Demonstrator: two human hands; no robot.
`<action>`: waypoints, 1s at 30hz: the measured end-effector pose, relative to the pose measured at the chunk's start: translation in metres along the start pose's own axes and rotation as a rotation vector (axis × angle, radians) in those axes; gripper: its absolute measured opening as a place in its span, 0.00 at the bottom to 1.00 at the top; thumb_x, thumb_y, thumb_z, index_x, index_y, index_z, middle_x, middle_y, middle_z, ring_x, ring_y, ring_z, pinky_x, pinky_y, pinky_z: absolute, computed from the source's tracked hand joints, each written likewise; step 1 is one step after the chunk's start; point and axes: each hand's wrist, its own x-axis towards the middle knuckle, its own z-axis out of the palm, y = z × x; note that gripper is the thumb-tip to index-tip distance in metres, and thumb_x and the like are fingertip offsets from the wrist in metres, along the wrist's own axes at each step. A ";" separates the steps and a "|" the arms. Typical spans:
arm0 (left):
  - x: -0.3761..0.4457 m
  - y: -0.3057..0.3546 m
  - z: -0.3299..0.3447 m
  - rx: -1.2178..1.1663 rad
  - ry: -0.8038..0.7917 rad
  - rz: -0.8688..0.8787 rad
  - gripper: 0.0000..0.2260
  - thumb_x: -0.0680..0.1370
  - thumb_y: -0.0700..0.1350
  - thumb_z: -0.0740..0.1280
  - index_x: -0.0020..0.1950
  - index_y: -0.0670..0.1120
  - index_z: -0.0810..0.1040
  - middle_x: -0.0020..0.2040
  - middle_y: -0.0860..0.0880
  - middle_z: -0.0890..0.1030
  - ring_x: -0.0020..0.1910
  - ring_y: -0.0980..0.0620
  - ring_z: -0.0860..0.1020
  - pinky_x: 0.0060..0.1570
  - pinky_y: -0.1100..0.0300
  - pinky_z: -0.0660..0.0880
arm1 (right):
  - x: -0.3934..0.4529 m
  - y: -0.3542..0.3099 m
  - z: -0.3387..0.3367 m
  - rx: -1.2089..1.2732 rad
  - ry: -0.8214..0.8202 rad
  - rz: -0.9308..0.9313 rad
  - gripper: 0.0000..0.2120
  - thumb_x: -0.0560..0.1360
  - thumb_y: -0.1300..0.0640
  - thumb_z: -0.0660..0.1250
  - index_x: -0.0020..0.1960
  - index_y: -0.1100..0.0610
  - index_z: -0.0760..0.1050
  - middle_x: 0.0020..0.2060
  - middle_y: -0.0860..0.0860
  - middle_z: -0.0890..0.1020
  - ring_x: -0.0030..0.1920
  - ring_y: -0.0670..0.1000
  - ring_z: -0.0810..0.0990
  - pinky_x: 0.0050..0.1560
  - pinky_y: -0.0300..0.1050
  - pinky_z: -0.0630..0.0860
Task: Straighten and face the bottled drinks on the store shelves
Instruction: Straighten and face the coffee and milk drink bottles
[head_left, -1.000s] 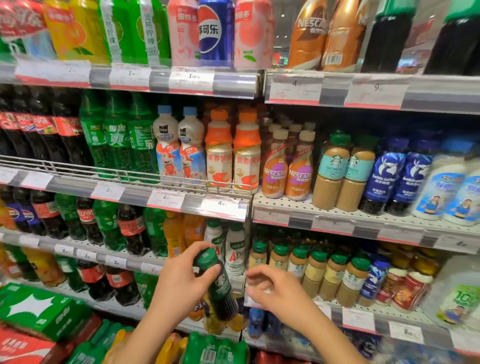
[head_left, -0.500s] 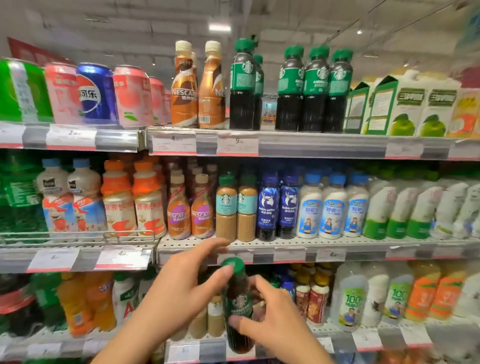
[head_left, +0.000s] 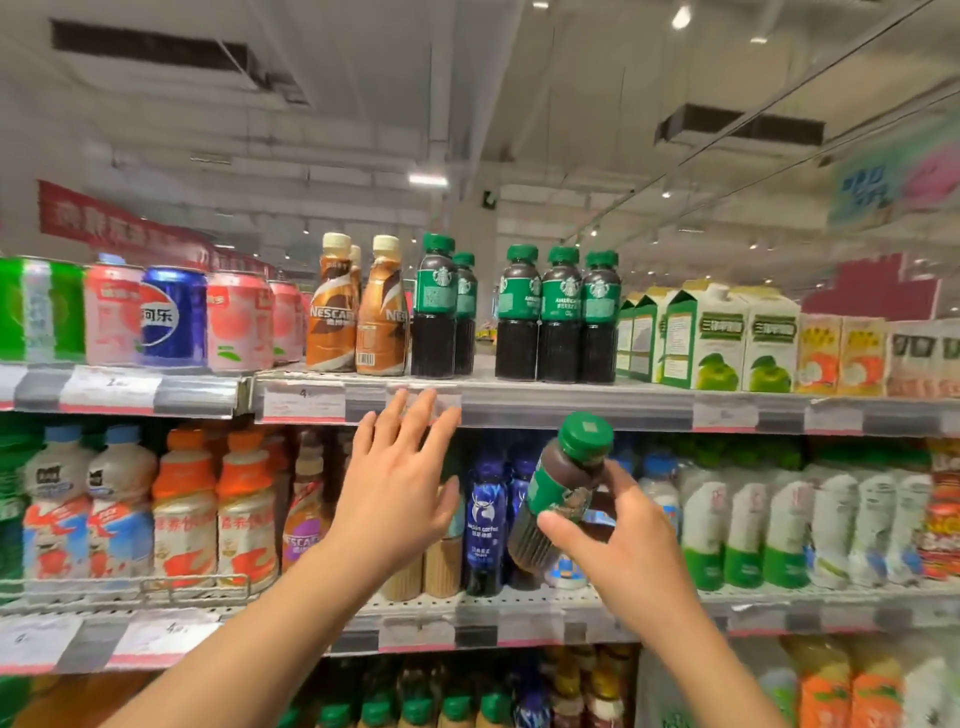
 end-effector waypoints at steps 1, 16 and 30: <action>0.002 -0.002 0.004 0.014 -0.008 -0.018 0.33 0.77 0.59 0.63 0.80 0.52 0.59 0.82 0.46 0.58 0.81 0.40 0.52 0.76 0.38 0.57 | 0.010 -0.006 -0.004 0.011 0.029 -0.027 0.18 0.71 0.44 0.77 0.57 0.38 0.73 0.55 0.39 0.81 0.58 0.44 0.79 0.60 0.46 0.75; -0.002 -0.025 0.028 0.109 -0.022 0.059 0.39 0.73 0.55 0.65 0.83 0.52 0.55 0.83 0.48 0.51 0.82 0.40 0.50 0.74 0.36 0.60 | 0.155 -0.084 0.001 0.017 0.237 -0.167 0.13 0.74 0.48 0.76 0.52 0.47 0.75 0.52 0.51 0.83 0.53 0.52 0.82 0.57 0.49 0.77; -0.003 -0.024 0.031 0.095 -0.021 0.063 0.42 0.70 0.55 0.66 0.83 0.51 0.56 0.83 0.46 0.51 0.81 0.39 0.51 0.73 0.34 0.60 | 0.189 -0.103 0.032 -0.309 0.214 -0.122 0.30 0.74 0.37 0.72 0.64 0.57 0.69 0.49 0.54 0.82 0.51 0.59 0.81 0.50 0.51 0.78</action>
